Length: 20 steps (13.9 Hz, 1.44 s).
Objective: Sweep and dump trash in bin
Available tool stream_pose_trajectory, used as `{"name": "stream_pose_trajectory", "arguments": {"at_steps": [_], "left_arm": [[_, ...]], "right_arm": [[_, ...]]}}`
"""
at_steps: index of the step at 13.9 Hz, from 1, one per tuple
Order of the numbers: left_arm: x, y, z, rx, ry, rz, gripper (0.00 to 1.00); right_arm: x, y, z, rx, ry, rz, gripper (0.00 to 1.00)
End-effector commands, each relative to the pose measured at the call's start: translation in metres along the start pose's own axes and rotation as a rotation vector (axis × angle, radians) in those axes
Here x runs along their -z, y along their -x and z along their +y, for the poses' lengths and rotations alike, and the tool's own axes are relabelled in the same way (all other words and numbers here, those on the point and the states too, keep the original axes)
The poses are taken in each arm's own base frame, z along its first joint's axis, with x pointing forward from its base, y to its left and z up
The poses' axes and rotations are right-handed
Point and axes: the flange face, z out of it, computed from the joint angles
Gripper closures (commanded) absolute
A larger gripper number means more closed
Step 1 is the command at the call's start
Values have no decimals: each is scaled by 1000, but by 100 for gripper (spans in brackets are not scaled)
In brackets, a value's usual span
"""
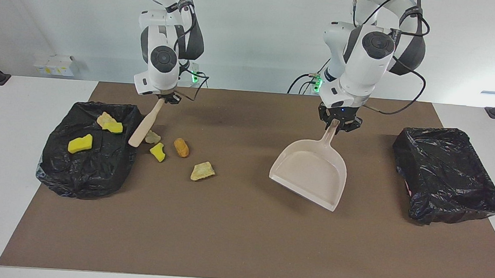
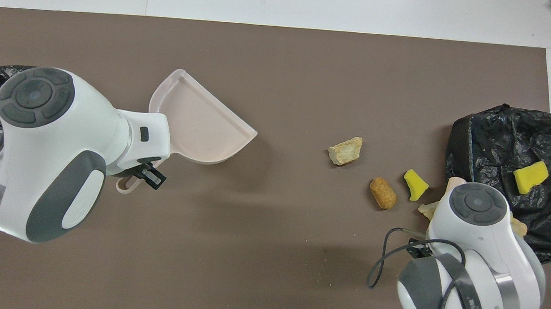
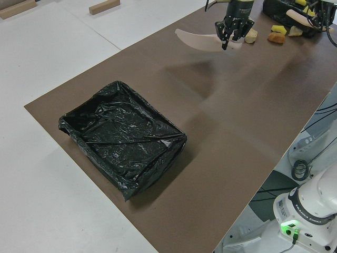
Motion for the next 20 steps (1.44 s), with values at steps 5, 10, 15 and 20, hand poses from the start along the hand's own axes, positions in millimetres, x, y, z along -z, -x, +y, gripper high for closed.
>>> {"name": "stream_pose_trajectory", "arguments": {"at_steps": [5,10,15,20], "left_arm": [[-25,37,18,-179,53,-14,100],[-40,33,25,-273,33,20,100],[-80,20,37,-479,7,55,100],[-110,18,44,-474,7,51,100]], "right_arm": [[-20,-9,-21,80,-87,86,100],[11,-29,-71,169,-203,73,100],[53,-3,-132,428,-328,87,100],[107,12,-135,539,-295,55,100]]}}
